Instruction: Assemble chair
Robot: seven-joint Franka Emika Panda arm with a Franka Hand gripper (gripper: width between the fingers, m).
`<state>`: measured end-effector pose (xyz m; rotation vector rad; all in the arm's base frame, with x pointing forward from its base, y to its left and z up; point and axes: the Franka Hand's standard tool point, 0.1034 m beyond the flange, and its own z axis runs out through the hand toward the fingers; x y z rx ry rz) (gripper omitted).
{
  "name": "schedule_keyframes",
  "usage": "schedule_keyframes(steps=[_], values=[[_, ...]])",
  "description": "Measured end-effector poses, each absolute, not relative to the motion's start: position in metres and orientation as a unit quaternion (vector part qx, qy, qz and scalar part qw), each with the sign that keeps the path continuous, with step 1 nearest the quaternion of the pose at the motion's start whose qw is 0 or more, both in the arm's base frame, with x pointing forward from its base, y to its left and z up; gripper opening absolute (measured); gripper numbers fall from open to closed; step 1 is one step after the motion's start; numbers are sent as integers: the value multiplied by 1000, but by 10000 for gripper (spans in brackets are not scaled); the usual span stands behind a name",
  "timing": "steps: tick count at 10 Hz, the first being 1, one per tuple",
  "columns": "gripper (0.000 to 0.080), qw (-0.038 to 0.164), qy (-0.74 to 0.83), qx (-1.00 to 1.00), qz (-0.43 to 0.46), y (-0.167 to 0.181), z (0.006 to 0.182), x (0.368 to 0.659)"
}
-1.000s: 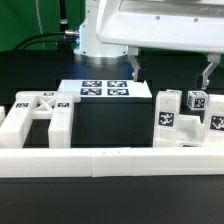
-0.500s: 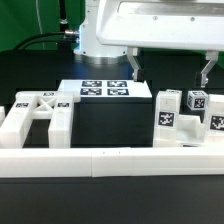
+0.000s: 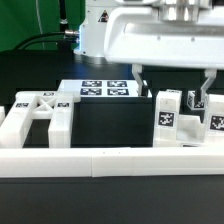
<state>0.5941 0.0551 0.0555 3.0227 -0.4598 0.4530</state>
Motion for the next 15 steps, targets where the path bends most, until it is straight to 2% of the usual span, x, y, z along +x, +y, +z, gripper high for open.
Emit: schedule_keyframes(steps=[1, 6, 10, 11, 12, 13, 15], values=[[649, 32, -147, 978, 148, 52, 44, 592], [649, 52, -139, 979, 143, 42, 12, 582], [622, 54, -137, 978, 145, 40, 8, 581], [450, 54, -137, 978, 145, 40, 8, 581], [450, 54, -137, 978, 146, 40, 9, 582], [318, 53, -138, 978, 148, 40, 10, 583], [318, 53, -137, 978, 150, 40, 11, 584]])
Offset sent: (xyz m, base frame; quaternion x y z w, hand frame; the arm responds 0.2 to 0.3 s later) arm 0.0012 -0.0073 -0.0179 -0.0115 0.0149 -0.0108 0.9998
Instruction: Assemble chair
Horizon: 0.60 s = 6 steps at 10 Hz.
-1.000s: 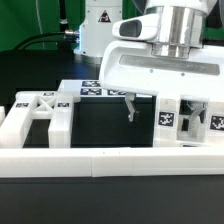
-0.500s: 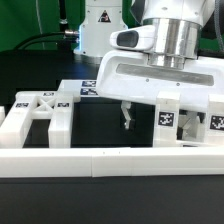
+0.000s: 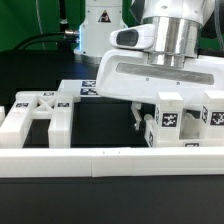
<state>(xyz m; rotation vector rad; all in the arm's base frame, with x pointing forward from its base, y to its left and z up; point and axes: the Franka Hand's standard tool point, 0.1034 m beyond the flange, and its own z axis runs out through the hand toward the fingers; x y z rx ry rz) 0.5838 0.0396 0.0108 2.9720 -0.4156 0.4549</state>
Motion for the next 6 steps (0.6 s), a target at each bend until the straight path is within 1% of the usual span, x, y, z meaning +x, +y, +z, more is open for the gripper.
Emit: schedule_keyframes(steps=[1, 2, 3, 4, 5, 6], values=[[318, 54, -127, 979, 151, 38, 17, 586], [311, 48, -120, 980, 153, 36, 37, 590], [311, 45, -125, 980, 148, 31, 48, 589], [135, 39, -126, 982, 134, 28, 65, 589], [34, 31, -130, 983, 128, 22, 86, 592], [34, 26, -135, 983, 125, 16, 100, 594]])
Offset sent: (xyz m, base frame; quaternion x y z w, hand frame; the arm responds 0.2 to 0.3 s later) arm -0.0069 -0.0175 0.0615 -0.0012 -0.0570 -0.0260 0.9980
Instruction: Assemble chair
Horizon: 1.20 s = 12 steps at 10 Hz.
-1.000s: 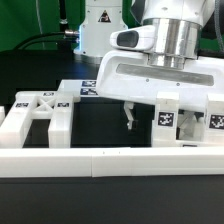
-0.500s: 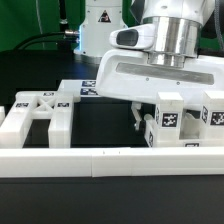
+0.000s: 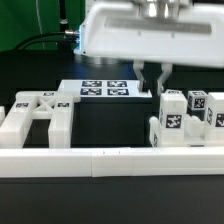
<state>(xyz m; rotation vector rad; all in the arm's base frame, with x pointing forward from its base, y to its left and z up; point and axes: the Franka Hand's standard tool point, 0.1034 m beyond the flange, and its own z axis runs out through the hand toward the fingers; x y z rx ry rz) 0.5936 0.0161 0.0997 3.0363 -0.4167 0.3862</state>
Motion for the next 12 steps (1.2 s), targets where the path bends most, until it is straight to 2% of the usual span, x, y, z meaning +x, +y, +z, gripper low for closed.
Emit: schedule_keyframes(steps=[1, 5, 7, 8, 9, 10, 11, 12], values=[[7, 26, -138, 983, 121, 14, 103, 596], [1, 27, -138, 983, 116, 14, 102, 599], [1, 35, -116, 987, 107, 22, 91, 595], [92, 41, -99, 988, 109, 29, 84, 594], [269, 44, -90, 988, 118, 36, 74, 595], [269, 47, -90, 987, 126, 38, 64, 596], [470, 55, -87, 986, 132, 34, 53, 596], [588, 61, -86, 986, 130, 30, 43, 594]])
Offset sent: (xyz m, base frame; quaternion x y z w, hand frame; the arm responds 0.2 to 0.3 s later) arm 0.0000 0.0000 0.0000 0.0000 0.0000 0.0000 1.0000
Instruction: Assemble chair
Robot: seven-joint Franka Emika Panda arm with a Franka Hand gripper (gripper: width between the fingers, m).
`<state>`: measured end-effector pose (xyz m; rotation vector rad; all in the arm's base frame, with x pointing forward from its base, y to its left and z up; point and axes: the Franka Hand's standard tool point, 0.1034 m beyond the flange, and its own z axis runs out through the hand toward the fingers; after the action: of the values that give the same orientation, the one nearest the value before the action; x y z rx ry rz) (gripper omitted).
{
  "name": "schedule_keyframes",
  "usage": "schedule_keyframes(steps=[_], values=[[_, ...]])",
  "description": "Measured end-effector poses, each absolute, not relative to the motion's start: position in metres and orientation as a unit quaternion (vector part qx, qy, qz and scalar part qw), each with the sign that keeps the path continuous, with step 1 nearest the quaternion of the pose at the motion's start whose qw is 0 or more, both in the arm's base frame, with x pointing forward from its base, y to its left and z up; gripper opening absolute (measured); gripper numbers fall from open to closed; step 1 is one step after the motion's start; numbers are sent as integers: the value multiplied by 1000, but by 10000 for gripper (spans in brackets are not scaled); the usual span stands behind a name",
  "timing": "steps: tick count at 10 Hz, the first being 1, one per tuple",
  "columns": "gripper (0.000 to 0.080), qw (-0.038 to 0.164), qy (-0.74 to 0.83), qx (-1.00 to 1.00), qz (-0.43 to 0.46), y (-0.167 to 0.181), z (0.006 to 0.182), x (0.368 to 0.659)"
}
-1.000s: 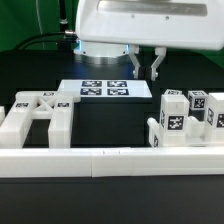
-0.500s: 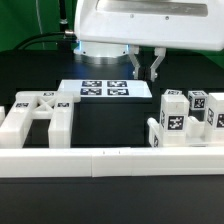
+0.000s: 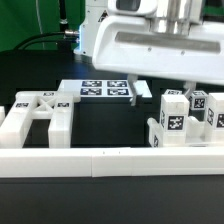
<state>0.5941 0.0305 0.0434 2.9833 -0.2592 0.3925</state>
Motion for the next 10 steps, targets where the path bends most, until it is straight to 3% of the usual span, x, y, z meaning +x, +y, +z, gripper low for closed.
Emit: schedule_keyframes(steps=[1, 5, 10], values=[[632, 62, -90, 985, 133, 30, 39, 594], [648, 71, -93, 983, 144, 29, 22, 596], [637, 77, -84, 982, 151, 17, 19, 593]])
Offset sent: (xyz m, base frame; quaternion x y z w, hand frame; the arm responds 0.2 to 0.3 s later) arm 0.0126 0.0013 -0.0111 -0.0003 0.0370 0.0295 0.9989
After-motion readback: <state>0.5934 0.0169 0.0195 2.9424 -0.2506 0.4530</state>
